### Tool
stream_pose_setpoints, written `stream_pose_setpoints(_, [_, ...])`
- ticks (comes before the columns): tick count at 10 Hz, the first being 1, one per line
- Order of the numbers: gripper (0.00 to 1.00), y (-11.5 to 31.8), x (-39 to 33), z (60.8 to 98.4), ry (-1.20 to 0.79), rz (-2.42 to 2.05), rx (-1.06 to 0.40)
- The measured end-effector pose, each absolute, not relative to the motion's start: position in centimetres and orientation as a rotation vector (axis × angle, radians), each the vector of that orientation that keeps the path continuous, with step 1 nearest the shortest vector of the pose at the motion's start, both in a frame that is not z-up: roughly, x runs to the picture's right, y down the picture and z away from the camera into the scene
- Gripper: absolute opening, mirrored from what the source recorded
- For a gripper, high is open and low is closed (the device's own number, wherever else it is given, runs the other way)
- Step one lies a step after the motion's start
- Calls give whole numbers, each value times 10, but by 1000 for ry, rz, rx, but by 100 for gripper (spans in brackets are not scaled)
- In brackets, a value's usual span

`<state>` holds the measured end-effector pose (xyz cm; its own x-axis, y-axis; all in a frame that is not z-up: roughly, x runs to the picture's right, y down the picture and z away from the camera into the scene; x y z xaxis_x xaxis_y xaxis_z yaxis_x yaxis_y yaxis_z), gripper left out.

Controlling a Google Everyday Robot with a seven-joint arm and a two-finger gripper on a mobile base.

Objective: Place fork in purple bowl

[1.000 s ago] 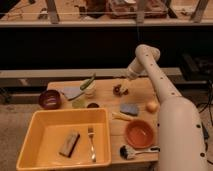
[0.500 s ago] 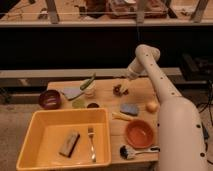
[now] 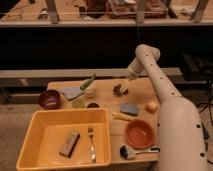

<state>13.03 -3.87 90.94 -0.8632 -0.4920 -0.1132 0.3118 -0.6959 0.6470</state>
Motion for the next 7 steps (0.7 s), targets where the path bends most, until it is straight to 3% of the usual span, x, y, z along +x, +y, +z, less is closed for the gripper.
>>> stream_pose_setpoints(3, [80, -32, 124, 894, -816, -2450, 303])
stream_pose_setpoints(7, [80, 11, 109, 823, -647, -2350, 252])
